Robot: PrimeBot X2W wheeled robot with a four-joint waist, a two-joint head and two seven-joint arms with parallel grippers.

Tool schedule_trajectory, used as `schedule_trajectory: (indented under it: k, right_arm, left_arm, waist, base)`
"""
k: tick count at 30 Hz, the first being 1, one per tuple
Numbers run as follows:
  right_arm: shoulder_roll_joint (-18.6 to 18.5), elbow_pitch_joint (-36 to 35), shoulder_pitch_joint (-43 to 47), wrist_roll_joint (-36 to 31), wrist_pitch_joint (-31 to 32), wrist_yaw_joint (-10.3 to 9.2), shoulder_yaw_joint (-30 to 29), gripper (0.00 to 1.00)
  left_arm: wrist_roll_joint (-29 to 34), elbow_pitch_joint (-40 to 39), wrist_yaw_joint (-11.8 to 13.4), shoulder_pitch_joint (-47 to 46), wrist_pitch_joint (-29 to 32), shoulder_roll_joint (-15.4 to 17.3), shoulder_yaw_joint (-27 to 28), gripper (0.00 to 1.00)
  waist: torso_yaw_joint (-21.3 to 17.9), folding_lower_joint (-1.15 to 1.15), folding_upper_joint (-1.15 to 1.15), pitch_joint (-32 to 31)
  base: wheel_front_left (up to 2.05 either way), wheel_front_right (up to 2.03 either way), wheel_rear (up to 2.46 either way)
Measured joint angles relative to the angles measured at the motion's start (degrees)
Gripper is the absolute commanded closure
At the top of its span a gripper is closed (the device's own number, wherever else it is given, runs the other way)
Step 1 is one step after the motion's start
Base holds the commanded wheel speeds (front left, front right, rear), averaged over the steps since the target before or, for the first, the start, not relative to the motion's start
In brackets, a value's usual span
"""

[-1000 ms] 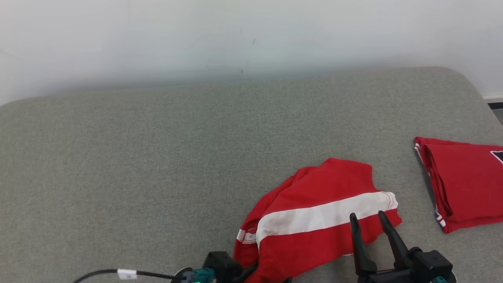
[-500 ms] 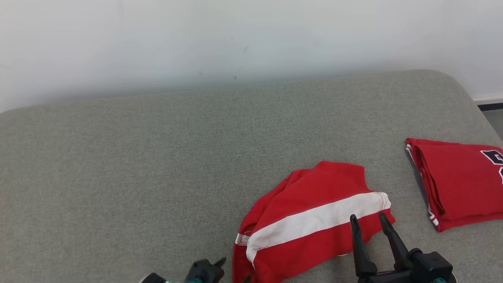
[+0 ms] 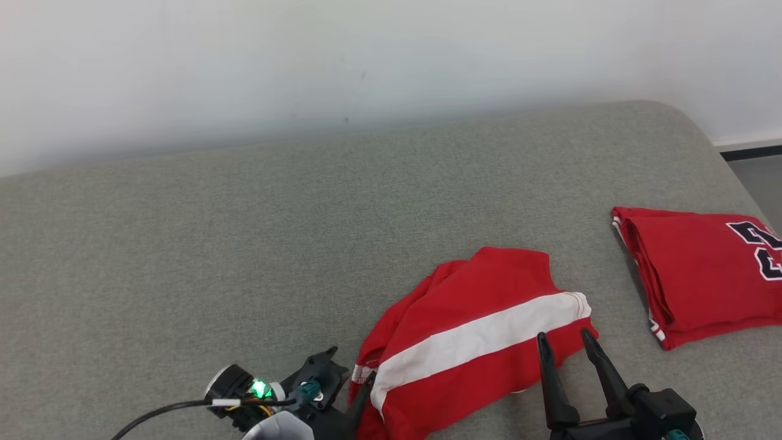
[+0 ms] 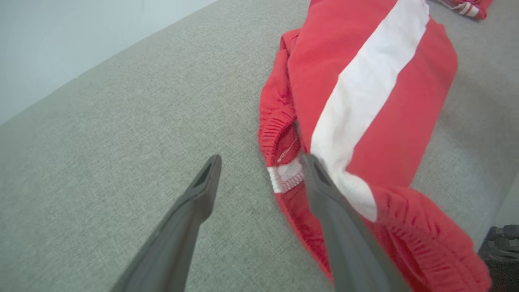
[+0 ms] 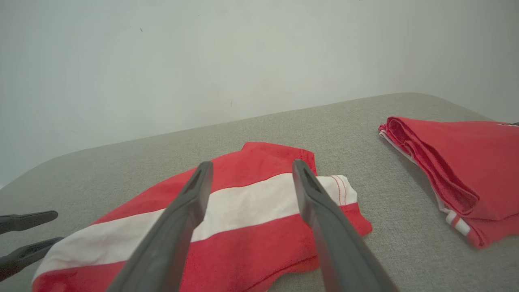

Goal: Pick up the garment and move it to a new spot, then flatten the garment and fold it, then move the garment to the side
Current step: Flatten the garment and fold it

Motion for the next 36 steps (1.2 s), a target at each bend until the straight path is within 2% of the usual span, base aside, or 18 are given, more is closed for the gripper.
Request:
schedule_trajectory:
  k: [3,8,9,10,16,20,22,26,34,35,36]
  right_arm:
    - [0.0,0.03,-0.1,0.0,0.0,0.0,0.16,0.0]
    - [0.0,-0.11,-0.52,0.04,0.0,0.0,0.34,0.0]
    - [-0.01,-0.2,-0.54,0.08,0.0,0.0,0.33,0.0]
    - [-0.01,-0.24,-0.55,0.08,0.0,0.0,0.38,0.0]
    - [-0.01,-0.44,-0.62,0.27,0.0,0.0,0.34,0.0]
    - [0.0,-0.47,-0.77,0.36,0.0,0.0,0.26,0.0]
    - [0.0,-0.47,-0.95,0.45,0.0,0.0,0.31,0.0]
    - [0.0,-0.38,-1.54,0.53,0.0,0.0,0.68,0.0]
    - [0.0,-0.07,-2.6,0.6,0.0,0.0,1.77,0.0]
    - [0.0,0.08,-2.71,0.62,0.0,0.0,1.93,0.0]
    - [0.0,0.22,-2.79,0.66,0.0,0.0,2.07,0.0]
  left_arm:
    - [0.34,4.11,-1.13,-1.23,0.38,-1.59,-0.87,0.0]
    - [0.81,10.0,-1.67,-3.37,0.25,-3.64,-1.16,0.0]
    - [0.8,10.98,-1.56,-3.74,-0.23,-4.13,-0.99,0.33]
    - [0.8,12.1,-1.23,-4.08,-0.79,-4.53,-0.71,1.0]
    - [-1.93,16.07,0.41,-5.37,-7.6,-7.36,4.16,1.0]
    - [-6.54,17.36,-1.15,-6.19,-12.51,-9.54,9.18,1.0]
    - [-7.89,18.39,-2.27,-6.99,-13.72,-10.21,10.88,1.0]
    - [-9.77,21.56,-2.81,-9.89,-14.78,-10.92,13.51,1.0]
    - [-11.69,30.37,-0.73,-14.36,-15.49,-12.13,17.48,1.0]
    - [-12.02,31.53,-0.79,-14.61,-15.21,-12.38,17.48,0.75]
    - [-12.02,32.26,-1.05,-14.75,-15.33,-12.58,17.52,0.0]
  waist:
    - [-0.84,0.0,0.0,0.21]
    - [-2.05,0.0,0.0,0.87]
    - [-2.21,0.0,0.0,1.07]
    - [-2.38,0.0,0.0,1.26]
    - [-2.96,0.0,0.0,2.15]
    - [-2.73,0.0,0.0,2.56]
    - [-2.58,0.0,0.0,2.77]
    - [-2.37,0.0,0.0,3.35]
    - [-2.65,0.0,0.0,4.52]
    - [-2.71,0.0,0.0,4.62]
    - [-2.77,0.0,0.0,4.69]
  base:
    - [0.0,0.0,0.0]
    - [0.0,0.0,0.0]
    - [0.0,0.0,0.0]
    - [0.0,0.0,0.0]
    - [0.0,0.0,0.0]
    - [0.0,0.0,0.0]
    - [0.0,0.0,0.0]
    - [0.0,0.0,0.0]
    - [0.0,0.0,0.0]
    - [0.0,0.0,0.0]
    - [0.0,0.0,0.0]
